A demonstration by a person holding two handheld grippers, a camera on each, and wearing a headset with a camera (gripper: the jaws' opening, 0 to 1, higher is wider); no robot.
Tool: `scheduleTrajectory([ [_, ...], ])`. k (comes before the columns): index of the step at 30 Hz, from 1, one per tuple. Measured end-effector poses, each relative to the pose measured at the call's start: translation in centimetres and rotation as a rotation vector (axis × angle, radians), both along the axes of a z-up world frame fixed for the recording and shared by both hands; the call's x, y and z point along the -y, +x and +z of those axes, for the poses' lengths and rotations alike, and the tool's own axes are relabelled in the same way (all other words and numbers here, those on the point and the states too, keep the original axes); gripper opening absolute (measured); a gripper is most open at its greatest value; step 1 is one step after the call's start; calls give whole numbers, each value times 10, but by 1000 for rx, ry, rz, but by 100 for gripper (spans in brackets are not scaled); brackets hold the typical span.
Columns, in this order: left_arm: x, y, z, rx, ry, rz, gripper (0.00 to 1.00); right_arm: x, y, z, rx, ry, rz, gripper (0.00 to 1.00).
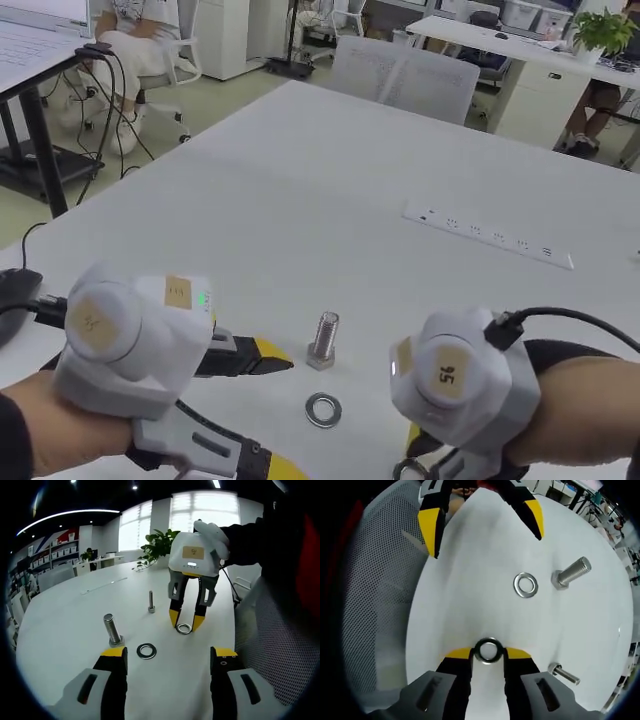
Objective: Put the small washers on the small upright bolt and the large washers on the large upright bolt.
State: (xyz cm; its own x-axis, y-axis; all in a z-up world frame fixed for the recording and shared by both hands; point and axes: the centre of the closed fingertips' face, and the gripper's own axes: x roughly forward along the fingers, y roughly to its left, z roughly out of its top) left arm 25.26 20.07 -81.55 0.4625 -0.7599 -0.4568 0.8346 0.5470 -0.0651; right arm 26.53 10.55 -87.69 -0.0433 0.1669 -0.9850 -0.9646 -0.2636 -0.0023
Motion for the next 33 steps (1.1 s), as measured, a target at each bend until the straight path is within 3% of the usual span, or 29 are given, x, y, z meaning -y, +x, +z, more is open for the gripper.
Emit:
scheduleTrajectory([
  [33, -1, -1, 3, 6, -6, 5, 66, -1, 1, 1, 4, -21, -25, 24],
])
